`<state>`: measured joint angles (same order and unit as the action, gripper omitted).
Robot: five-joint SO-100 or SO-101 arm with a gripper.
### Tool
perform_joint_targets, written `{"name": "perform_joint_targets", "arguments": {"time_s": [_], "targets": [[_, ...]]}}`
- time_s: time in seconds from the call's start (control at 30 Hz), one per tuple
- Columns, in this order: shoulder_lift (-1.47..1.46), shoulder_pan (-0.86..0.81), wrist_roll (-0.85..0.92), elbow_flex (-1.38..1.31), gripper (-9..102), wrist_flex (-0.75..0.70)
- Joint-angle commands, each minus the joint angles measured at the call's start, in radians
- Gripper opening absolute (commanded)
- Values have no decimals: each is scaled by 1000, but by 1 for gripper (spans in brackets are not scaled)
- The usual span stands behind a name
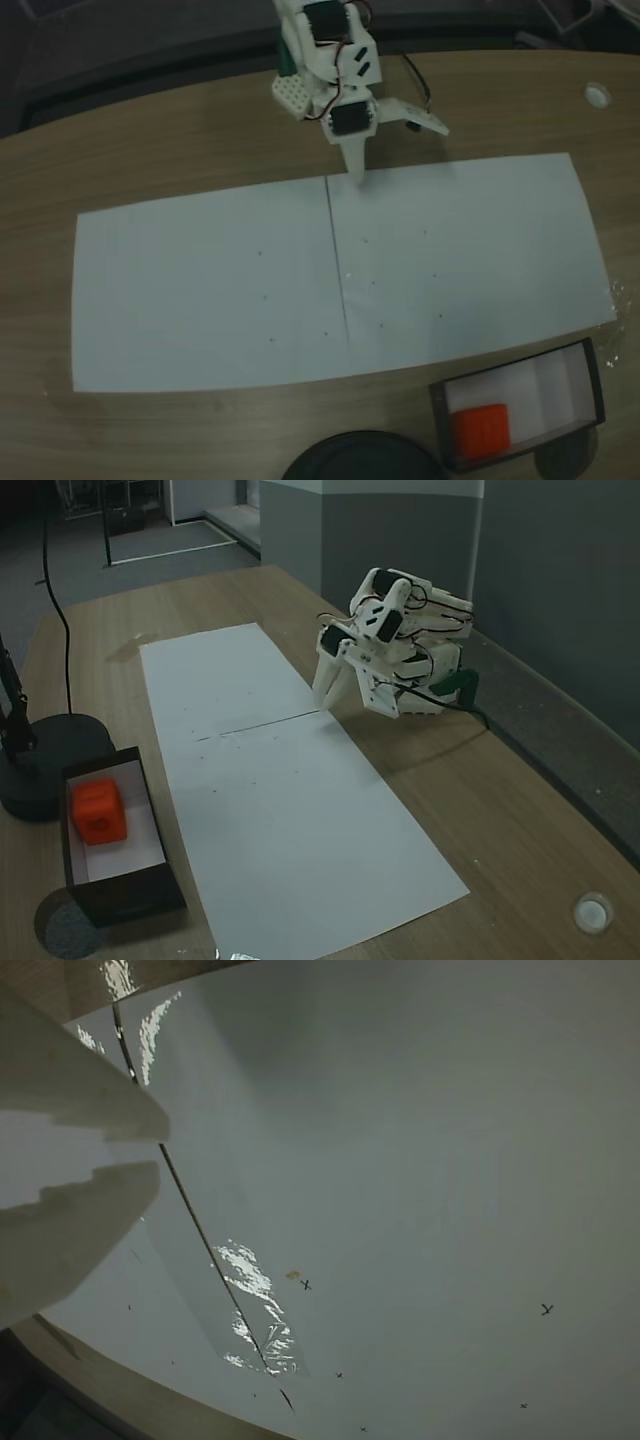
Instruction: Grab a orange square and put it in the box.
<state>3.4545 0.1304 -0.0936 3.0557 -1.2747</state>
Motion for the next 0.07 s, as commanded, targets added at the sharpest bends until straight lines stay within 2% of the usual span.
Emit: {"name": "perform_joint_targets", "arguments": {"time_s": [0.0,0.03], "targets": [[21,2,0,-55,0,-15],[21,2,0,-55,0,-15]]}}
